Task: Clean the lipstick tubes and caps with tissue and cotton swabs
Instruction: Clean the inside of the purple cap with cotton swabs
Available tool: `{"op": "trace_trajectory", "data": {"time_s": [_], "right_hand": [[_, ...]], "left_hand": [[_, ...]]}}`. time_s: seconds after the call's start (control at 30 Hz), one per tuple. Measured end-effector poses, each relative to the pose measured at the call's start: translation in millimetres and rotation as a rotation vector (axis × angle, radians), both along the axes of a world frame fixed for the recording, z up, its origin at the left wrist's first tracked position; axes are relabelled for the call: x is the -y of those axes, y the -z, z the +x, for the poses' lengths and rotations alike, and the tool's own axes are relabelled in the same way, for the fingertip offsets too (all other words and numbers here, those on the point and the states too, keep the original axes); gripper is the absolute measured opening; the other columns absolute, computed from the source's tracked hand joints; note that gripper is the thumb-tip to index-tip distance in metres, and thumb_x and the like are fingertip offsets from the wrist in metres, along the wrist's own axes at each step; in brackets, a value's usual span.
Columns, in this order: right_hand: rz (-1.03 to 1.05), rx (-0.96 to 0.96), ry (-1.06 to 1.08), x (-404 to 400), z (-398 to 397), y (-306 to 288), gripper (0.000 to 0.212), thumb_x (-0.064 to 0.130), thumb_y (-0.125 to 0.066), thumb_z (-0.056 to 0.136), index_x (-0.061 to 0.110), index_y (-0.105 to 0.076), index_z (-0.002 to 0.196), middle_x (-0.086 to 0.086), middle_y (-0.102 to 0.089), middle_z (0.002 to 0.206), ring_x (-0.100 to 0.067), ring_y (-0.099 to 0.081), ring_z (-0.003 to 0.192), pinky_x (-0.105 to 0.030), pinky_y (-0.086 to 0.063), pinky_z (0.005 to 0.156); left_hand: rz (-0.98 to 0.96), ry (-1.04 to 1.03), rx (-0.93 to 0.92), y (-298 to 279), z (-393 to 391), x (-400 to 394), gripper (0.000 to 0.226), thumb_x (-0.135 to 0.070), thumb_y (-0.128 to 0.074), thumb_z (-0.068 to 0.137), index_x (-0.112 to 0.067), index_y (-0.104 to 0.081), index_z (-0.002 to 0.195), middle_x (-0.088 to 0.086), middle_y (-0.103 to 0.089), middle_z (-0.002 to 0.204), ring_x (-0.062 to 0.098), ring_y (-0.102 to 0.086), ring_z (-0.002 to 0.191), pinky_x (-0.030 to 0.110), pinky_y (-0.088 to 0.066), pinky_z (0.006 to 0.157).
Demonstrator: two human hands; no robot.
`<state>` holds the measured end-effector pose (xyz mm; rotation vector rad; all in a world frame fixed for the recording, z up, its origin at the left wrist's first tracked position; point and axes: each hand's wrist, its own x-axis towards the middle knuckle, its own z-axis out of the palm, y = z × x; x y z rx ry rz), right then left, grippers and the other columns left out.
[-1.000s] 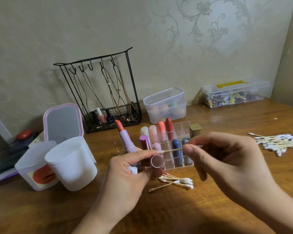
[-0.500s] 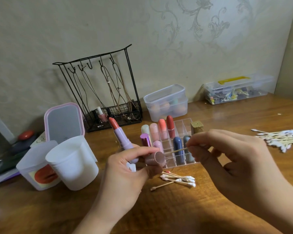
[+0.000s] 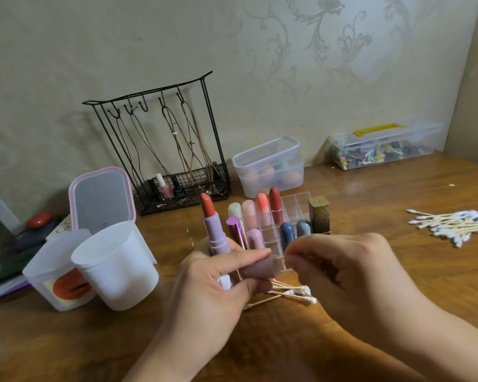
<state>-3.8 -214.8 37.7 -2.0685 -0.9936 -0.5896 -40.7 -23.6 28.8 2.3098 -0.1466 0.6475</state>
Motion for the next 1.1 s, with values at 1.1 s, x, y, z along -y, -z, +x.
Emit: {"op": "trace_trajectory", "data": {"time_s": [1.1], "right_hand": [[-0.167,-0.107,-0.011,4,0,-5,0.010,0.023,-0.070,0.087,0.026,-0.071,0.078,0.022,-0.054,0.056,0.005,-0.055,0.053,-0.007,-0.040,0.050]], "left_hand": [[0.001,0.028,-0.060,0,2,-7,0.031,-0.038,-0.075,0.065,-0.059,-0.067,0.086,-0.027,-0.051,0.094,0.001,-0.052,0.093,0.026,-0.056,0.073]]}}
